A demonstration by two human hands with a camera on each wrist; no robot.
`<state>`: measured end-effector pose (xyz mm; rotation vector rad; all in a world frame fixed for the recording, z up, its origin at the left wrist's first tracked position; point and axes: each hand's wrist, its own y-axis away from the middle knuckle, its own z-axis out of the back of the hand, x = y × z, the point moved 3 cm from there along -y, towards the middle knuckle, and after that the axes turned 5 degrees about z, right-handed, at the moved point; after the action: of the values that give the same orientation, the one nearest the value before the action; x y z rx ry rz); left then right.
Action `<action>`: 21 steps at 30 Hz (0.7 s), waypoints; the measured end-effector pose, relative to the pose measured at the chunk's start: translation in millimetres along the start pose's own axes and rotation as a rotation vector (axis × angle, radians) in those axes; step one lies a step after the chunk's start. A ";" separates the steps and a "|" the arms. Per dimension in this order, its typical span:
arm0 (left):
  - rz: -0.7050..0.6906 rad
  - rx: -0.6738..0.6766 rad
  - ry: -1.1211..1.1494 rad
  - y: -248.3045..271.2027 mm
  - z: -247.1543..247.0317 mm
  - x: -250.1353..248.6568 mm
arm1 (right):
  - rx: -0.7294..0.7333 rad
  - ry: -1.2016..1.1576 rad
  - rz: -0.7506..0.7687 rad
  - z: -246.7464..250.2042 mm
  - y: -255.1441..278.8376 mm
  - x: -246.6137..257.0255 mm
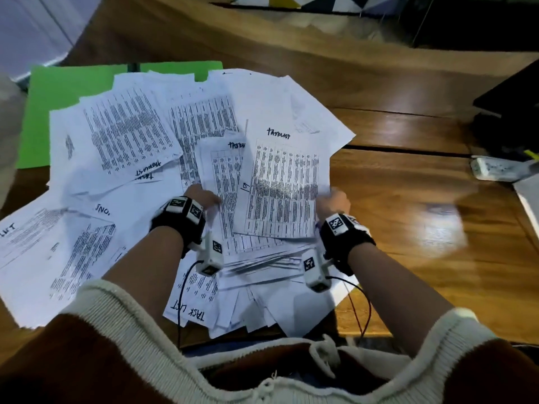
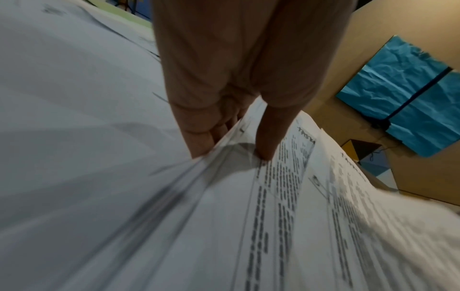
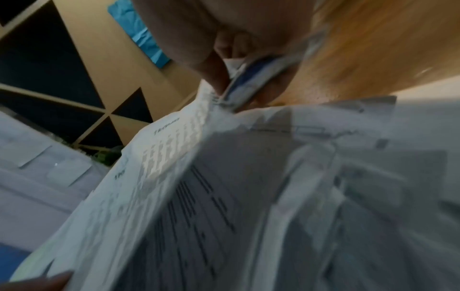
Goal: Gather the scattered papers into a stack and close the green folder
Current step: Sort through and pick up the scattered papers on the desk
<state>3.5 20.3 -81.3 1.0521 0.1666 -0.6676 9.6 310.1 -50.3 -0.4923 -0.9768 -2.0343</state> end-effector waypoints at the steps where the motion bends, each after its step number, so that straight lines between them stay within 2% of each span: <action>1: -0.006 0.003 0.024 -4.3 0.0 -0.3 | 0.016 -0.006 0.030 3.8 -3.1 1.7; 5: 0.018 0.020 0.317 -4.0 -2.5 0.7 | 0.165 0.004 0.118 -9.2 -4.2 -3.4; 7: 0.067 0.090 0.526 2.6 -6.2 -0.2 | 0.208 0.124 0.155 -23.0 0.1 -4.8; 8: 0.095 0.096 0.561 3.7 -8.0 1.2 | 0.231 0.204 0.189 -28.9 3.1 -3.5; 10: 0.052 0.022 0.439 1.9 -7.9 -0.1 | 0.275 0.360 0.282 -35.9 9.6 1.5; 13: -0.067 -0.035 0.345 5.4 -9.5 -9.7 | 0.295 0.437 0.289 -35.5 13.1 3.6; 15: -0.127 -0.053 0.368 14.6 -8.5 -17.2 | 0.278 0.416 0.239 -27.7 5.6 5.1; 18: -0.261 0.010 0.427 27.4 -3.1 -21.8 | 0.136 0.402 0.210 -3.6 -10.2 10.9; 20: -0.338 0.100 0.487 32.5 -0.8 -20.7 | 0.068 0.189 0.146 12.3 -17.8 10.9; 21: -0.369 0.151 0.530 35.4 -0.2 -19.5 | 0.104 -0.018 0.115 18.3 -17.6 9.3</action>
<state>8.7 40.2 -46.5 1.3446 0.7947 -0.7251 -10.0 326.3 -41.2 -0.5005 -1.0353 -1.8697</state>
